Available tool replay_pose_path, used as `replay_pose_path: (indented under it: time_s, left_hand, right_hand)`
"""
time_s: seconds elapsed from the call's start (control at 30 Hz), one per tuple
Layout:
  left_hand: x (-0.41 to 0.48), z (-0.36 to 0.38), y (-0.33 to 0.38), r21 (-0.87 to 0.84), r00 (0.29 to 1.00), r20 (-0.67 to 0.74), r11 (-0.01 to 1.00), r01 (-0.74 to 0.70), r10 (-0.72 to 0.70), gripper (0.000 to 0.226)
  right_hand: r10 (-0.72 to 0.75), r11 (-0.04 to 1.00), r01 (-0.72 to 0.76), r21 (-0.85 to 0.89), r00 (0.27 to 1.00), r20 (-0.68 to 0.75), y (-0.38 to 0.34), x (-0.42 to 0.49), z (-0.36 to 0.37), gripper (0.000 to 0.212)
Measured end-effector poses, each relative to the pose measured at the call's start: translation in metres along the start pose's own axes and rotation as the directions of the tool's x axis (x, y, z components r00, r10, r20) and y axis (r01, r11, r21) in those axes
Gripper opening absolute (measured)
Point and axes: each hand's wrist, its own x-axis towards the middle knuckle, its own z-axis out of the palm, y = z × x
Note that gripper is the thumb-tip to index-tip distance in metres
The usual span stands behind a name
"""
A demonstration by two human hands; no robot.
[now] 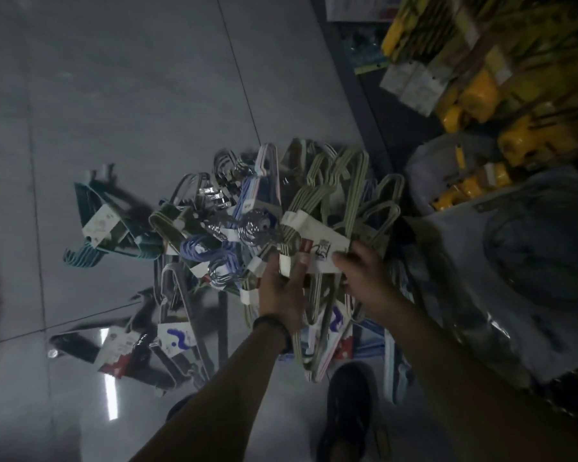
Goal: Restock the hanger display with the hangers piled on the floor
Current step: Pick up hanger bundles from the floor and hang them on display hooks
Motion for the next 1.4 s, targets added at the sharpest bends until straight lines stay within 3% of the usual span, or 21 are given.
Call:
replay_pose_path:
  time_s: [0.1, 0.2, 0.27, 0.33, 0.4, 0.57, 0.77, 0.83, 0.9, 0.97, 1.03, 1.1, 1.17, 1.27, 1.33, 1.4]
  left_hand:
    - [0.037, 0.024, -0.016, 0.201, 0.982, -0.142, 0.975, -0.098, 0.128, 0.029]
    - [0.062, 0.043, -0.034, 0.443, 0.935, -0.348, 0.891, 0.098, 0.07, 0.062]
    - [0.069, 0.049, -0.041, 0.439, 0.896, -0.443, 0.877, 0.198, 0.019, 0.08]
    - [0.076, 0.046, -0.053, 0.298, 0.93, -0.367, 0.946, 0.123, -0.005, 0.072]
    - [0.077, 0.04, -0.062, 0.193, 0.965, -0.257, 0.975, 0.108, -0.056, 0.059]
    - [0.083, 0.028, -0.061, 0.209, 0.985, -0.166, 0.975, 0.072, -0.038, 0.057]
    - [0.073, 0.026, -0.021, -0.054, 0.989, -0.11, 0.994, 0.092, -0.097, 0.038]
    - [0.058, 0.017, -0.003, 0.002, 0.994, -0.07, 0.996, 0.084, -0.083, 0.035]
    - [0.038, 0.005, 0.017, 0.124, 0.998, -0.048, 0.992, 0.039, -0.034, 0.029]
    - [0.015, -0.008, 0.042, 0.228, 1.0, -0.012, 0.974, 0.011, -0.008, 0.027]
    - [-0.013, -0.02, 0.081, 0.321, 0.997, 0.077, 0.947, -0.01, -0.016, 0.03]
    - [-0.048, -0.031, 0.13, 0.403, 0.985, 0.162, 0.915, -0.006, -0.064, 0.035]
    - [-0.087, -0.04, 0.183, 0.498, 0.969, 0.231, 0.866, -0.043, -0.084, 0.038]
    - [-0.147, -0.044, 0.263, 0.593, 0.928, 0.356, 0.794, -0.135, -0.109, 0.052]
    - [-0.187, -0.042, 0.312, 0.654, 0.895, 0.431, 0.722, -0.225, -0.112, 0.072]
    - [-0.226, -0.038, 0.357, 0.69, 0.851, 0.515, 0.639, -0.34, -0.104, 0.072]
  right_hand:
    - [-0.06, 0.99, 0.049, -0.132, 0.995, -0.08, 0.003, 0.043, 0.007, 0.028]
    - [-0.068, 0.961, 0.055, -0.27, 0.997, -0.041, 0.017, 0.074, 0.015, 0.033]
    - [-0.045, 0.944, 0.052, -0.325, 0.999, 0.029, 0.026, 0.082, 0.018, 0.05]
    - [-0.028, 0.946, 0.044, -0.321, 0.998, 0.057, 0.03, 0.083, 0.017, 0.063]
    - [0.013, 0.962, 0.003, -0.273, 0.998, 0.06, 0.032, 0.089, 0.015, 0.06]
    - [0.079, 0.962, -0.047, -0.27, 0.991, 0.107, 0.035, 0.102, 0.015, 0.044]
    - [0.085, 0.976, -0.056, -0.21, 0.988, 0.132, 0.032, 0.078, 0.004, 0.061]
    - [0.038, 0.974, 0.001, -0.228, 0.985, 0.166, 0.024, 0.056, -0.002, 0.052]
    - [-0.142, 0.939, 0.173, -0.296, 0.982, 0.122, 0.008, 0.034, -0.013, 0.056]
    - [-0.401, 0.788, 0.38, -0.484, 0.914, 0.065, -0.025, 0.008, -0.031, 0.074]
    - [-0.555, 0.515, 0.507, -0.691, 0.812, 0.182, -0.073, -0.021, -0.053, 0.09]
    - [-0.488, 0.299, 0.563, -0.77, 0.784, 0.383, -0.127, -0.05, -0.074, 0.098]
    - [-0.335, 0.219, 0.599, -0.77, 0.788, 0.517, -0.18, -0.089, -0.086, 0.108]
    - [-0.176, 0.221, 0.632, -0.743, 0.775, 0.607, -0.256, -0.164, -0.092, 0.119]
    - [-0.126, 0.354, 0.591, -0.725, 0.798, 0.59, -0.296, -0.221, -0.091, 0.112]
    - [-0.158, 0.435, 0.541, -0.72, 0.833, 0.53, -0.319, -0.271, -0.093, 0.096]
